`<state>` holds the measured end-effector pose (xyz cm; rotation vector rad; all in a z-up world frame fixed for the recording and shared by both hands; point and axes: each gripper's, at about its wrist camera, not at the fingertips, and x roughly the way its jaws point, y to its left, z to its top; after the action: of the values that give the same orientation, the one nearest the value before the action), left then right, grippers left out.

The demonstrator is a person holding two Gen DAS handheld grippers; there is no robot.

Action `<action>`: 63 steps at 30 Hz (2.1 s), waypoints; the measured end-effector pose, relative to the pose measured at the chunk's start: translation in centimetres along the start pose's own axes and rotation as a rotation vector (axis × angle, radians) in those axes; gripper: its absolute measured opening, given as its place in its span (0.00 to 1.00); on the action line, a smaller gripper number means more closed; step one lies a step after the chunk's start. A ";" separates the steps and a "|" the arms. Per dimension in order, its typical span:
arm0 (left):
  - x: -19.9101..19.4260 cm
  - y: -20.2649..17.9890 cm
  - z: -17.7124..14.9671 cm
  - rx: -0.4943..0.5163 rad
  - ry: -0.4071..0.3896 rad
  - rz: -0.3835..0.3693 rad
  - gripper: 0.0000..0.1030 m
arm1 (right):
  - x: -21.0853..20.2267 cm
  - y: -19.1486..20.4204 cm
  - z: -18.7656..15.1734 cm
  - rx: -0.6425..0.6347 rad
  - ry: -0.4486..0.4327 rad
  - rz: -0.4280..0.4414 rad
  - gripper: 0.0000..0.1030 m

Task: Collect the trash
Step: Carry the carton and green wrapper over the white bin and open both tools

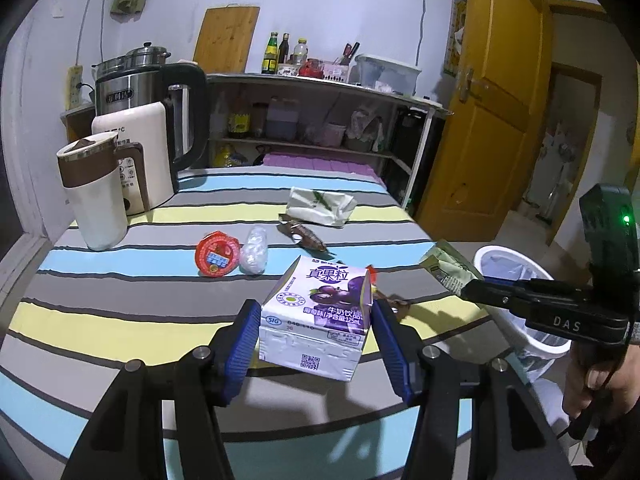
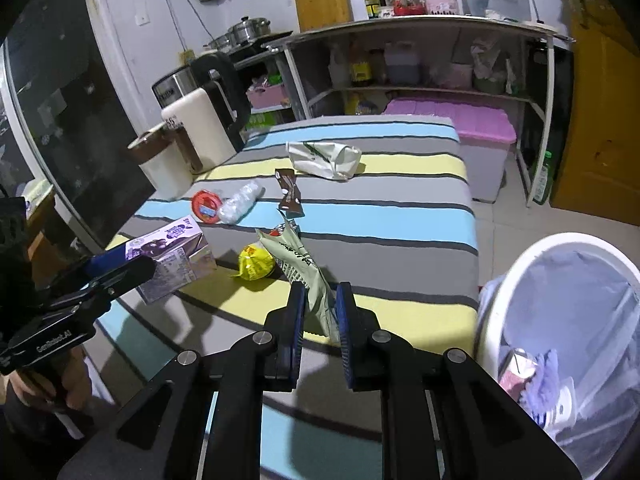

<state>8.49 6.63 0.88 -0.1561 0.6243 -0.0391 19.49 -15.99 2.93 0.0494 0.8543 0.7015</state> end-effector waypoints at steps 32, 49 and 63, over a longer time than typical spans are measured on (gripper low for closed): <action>0.0 -10.3 0.5 0.125 0.006 -0.178 0.55 | -8.3 -4.7 -3.4 0.135 -0.097 -0.096 0.16; 2.8 -16.9 0.8 0.208 0.037 -0.290 0.55 | -11.2 -10.5 -5.8 0.255 -0.117 -0.201 0.16; 6.2 -20.9 0.3 0.267 0.082 -0.362 0.55 | -11.3 -13.9 -7.4 0.335 -0.089 -0.265 0.16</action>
<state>13.92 -14.55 0.78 -0.0076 0.6606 -0.4787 16.78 -35.16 1.26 0.2615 0.8661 0.3013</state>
